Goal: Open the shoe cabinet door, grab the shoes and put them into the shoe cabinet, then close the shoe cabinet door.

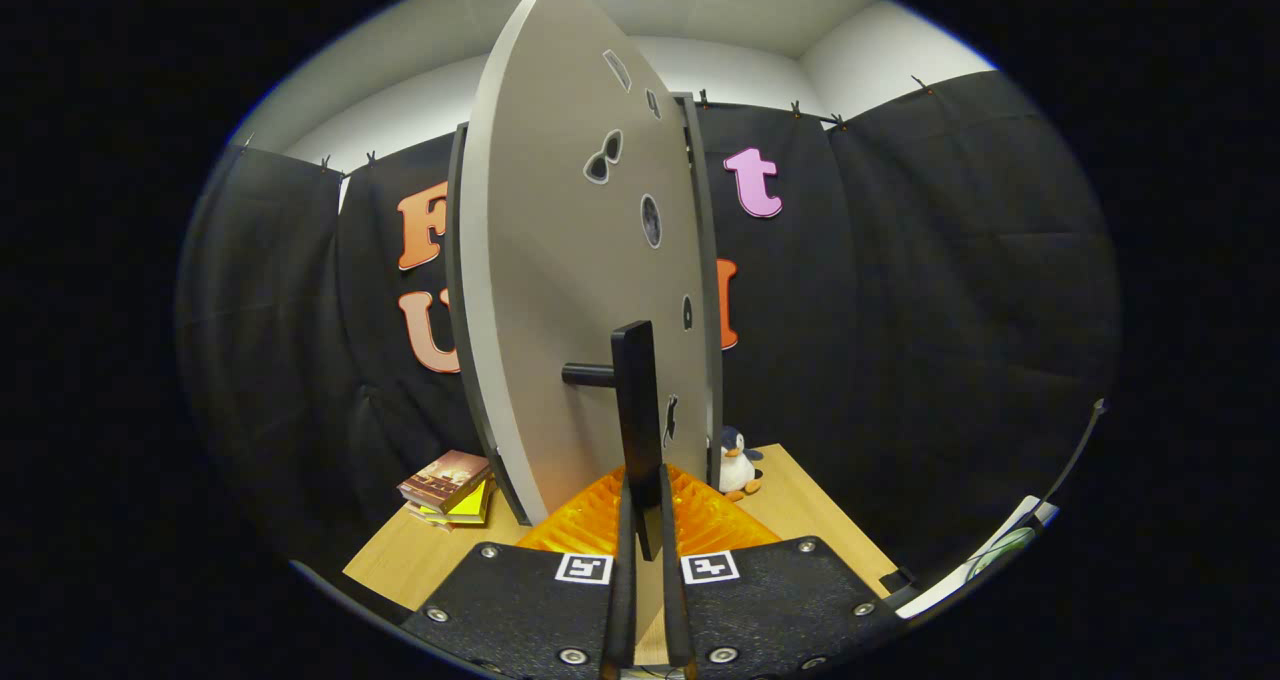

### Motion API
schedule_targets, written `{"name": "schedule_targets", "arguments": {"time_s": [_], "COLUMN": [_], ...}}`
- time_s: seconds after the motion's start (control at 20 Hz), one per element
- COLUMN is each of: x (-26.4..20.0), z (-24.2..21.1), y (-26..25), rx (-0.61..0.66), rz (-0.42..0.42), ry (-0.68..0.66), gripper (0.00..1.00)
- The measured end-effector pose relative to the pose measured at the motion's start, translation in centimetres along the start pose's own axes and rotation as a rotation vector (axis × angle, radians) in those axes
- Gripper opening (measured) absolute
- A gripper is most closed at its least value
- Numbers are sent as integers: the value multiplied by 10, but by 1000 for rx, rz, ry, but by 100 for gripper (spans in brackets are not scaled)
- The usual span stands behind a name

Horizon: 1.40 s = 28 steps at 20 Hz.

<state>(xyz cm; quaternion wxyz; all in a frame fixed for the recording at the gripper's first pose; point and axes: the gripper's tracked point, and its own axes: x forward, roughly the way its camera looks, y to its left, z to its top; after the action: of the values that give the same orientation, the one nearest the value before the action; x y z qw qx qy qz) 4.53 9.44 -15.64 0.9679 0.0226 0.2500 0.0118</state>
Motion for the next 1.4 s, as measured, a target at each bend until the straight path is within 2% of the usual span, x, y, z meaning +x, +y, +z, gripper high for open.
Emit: {"name": "schedule_targets", "arguments": {"time_s": [0.3,0.4,0.5,0.7,0.95,1.1,1.25,1.4], "x": [-2,0,-2,-3,-5,-8,-12,-15], "z": [-6,-8,-8,-7,-5,-4,-3,-1], "y": [-24,-32,-32,-36,-42,-55,-53,-60], "rx": [49,48,69,51,44,49,56,3], "rz": [-99,-117,-104,-74,-56,-106,-120,-147], "ry": [31,31,40,38,16,10,1,-19], "gripper": [10,7,4,3,5,7,12,15]}}
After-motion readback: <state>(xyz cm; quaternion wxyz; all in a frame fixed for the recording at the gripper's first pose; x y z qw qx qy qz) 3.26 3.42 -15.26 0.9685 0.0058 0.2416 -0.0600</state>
